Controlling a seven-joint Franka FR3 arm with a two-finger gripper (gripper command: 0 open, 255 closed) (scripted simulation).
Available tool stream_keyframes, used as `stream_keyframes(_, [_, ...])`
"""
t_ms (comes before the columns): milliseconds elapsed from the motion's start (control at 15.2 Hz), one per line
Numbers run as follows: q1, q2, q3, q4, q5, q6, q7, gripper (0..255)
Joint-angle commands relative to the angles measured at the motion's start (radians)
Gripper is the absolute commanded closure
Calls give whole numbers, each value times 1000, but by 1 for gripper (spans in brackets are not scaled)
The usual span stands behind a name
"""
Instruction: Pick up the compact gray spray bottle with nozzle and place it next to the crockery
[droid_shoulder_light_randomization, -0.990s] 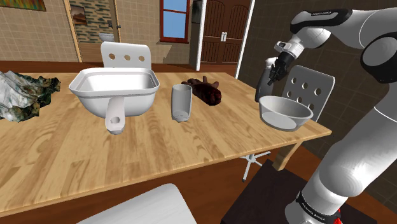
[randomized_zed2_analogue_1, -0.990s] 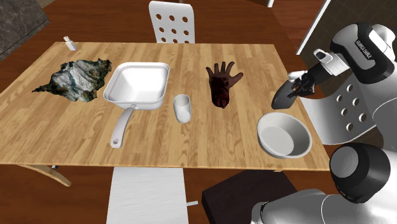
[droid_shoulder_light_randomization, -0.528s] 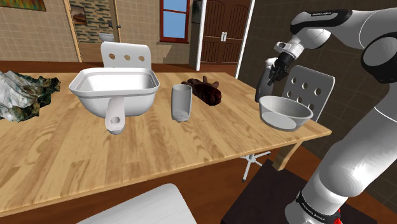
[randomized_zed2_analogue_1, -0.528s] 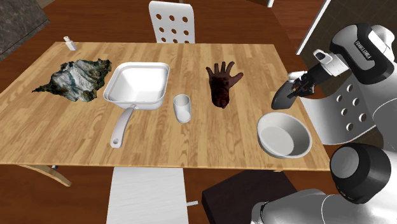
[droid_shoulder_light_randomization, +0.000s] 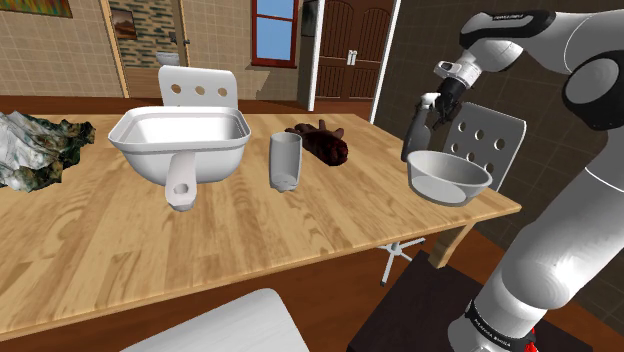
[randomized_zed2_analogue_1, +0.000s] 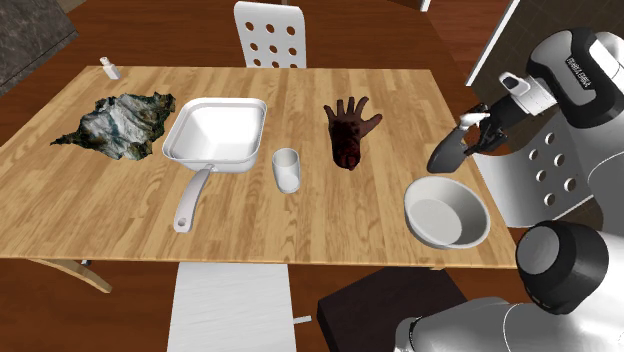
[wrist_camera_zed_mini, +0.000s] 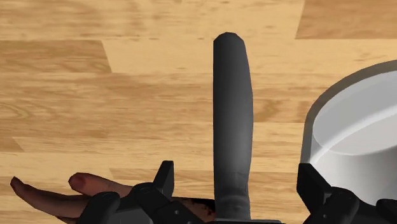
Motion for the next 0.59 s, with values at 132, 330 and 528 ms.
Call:
stream_keyframes(132, [-16, 55, -39, 123, 28, -101, -20, 0])
stream_keyframes(330, [-17, 55, -39, 123, 28, -101, -20, 0])
stream_keyframes(528, [-17, 55, -39, 123, 28, -101, -20, 0])
